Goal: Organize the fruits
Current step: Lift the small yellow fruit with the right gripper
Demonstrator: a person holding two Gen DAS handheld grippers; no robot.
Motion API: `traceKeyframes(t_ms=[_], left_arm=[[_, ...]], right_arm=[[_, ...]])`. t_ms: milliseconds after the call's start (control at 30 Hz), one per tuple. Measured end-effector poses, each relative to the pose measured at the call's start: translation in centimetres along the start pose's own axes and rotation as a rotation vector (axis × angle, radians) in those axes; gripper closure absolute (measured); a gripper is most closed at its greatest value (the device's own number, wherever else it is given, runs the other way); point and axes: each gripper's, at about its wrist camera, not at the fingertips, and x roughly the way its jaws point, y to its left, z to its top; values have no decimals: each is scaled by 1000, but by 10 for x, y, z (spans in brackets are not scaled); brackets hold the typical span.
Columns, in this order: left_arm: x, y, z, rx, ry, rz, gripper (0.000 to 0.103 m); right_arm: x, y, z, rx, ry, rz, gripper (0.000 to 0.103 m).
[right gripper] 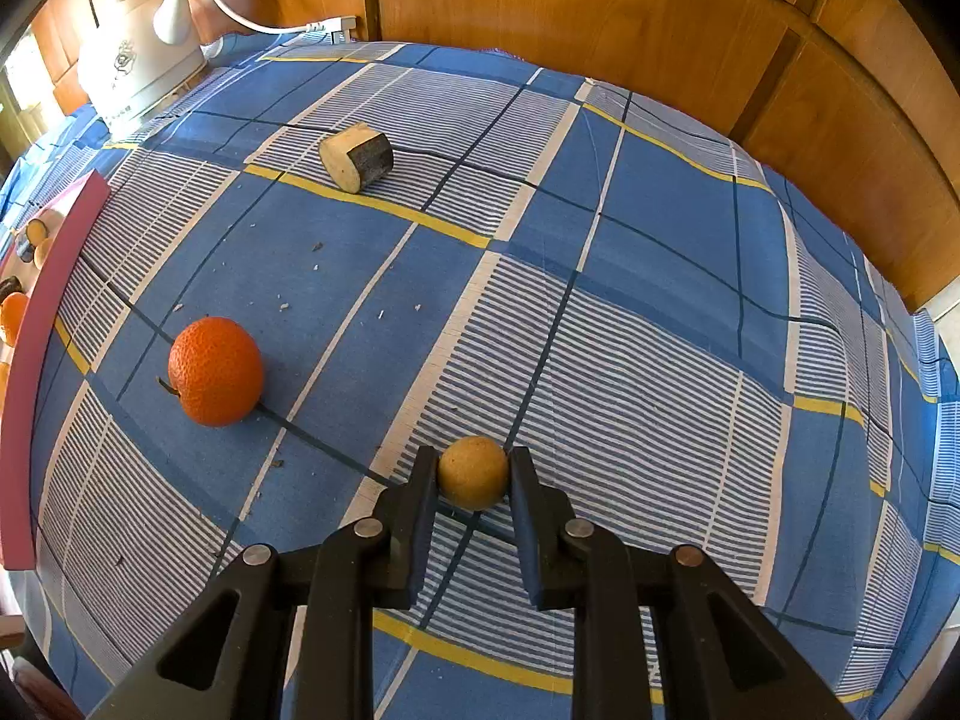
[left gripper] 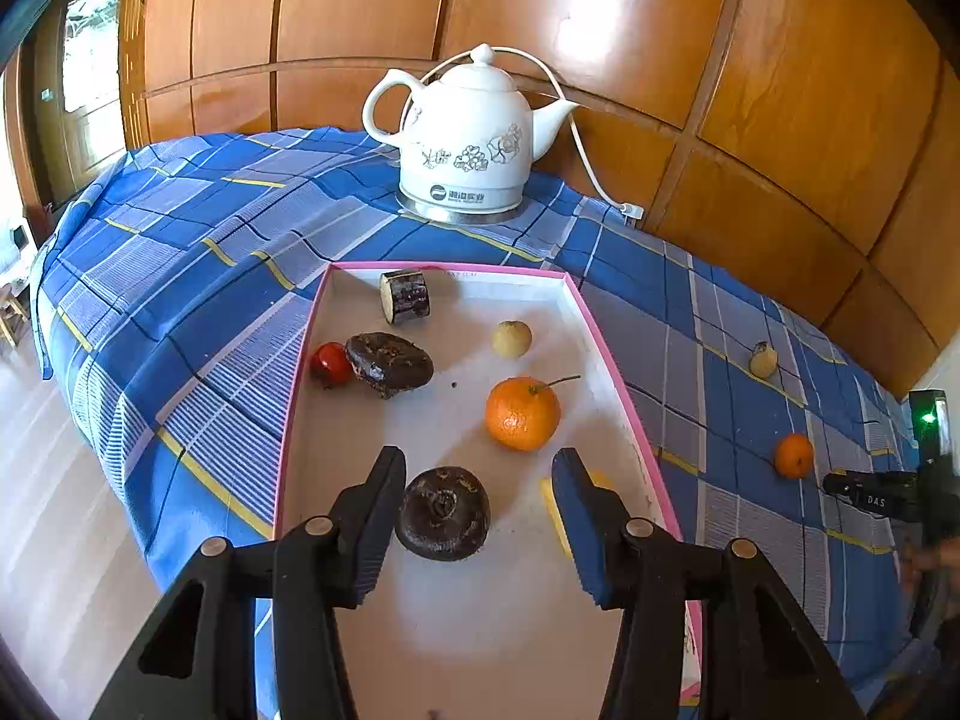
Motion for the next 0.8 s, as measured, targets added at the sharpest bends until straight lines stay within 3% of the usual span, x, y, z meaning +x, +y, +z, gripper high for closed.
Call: traceKeyframes(t_ms=[800], left_arm=[[-5, 1, -10, 10, 3, 36, 46]], right_arm=[[0, 2, 0, -14, -8, -15, 80]])
